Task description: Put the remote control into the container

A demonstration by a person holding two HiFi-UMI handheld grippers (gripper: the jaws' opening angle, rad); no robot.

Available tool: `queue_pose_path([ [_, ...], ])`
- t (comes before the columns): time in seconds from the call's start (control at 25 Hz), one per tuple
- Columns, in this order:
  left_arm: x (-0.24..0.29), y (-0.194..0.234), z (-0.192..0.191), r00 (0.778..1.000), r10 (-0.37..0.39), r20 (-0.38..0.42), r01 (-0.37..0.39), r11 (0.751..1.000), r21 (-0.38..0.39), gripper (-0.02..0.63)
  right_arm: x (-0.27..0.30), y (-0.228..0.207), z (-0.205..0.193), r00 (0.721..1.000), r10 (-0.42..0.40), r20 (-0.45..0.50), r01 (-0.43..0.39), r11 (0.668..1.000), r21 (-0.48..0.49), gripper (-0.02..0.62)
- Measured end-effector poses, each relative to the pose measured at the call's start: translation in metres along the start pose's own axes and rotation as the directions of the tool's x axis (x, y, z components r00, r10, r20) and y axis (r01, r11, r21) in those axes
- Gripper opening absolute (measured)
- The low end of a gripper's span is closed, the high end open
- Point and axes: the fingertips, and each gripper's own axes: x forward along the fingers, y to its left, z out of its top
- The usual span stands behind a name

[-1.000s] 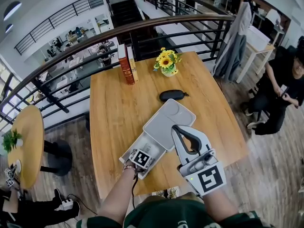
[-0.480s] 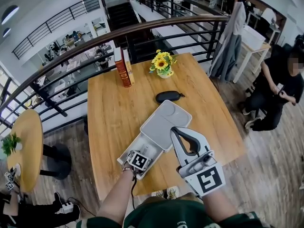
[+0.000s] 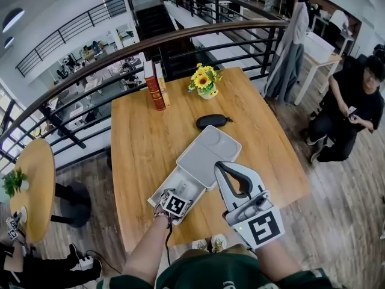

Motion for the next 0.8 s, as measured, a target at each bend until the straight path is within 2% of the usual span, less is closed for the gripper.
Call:
queue_pose_path([
  [0.24, -0.016, -0.003, 0.013, 0.998, 0.027, 0.063, -0.029, 0.999, 0.029, 0.396, -0.007, 0.008, 0.003, 1.0, 0.013, 0.007, -0.013, 1.0, 0.01, 0.017],
  [0.52, -0.044, -0.002, 0.028, 0.985, 0.09, 0.148, -0.099, 0.994, 0.056, 0.394, -0.014, 0.016, 0.008, 0.999, 0.033, 0.016, -0.033, 0.999, 0.0, 0.017],
  [0.8, -0.086, 0.003, 0.049, 0.953, 0.142, 0.268, -0.159, 0.986, 0.043, 0.394, -0.011, 0.027, 0.014, 0.997, 0.062, 0.048, -0.062, 0.998, 0.0, 0.017],
])
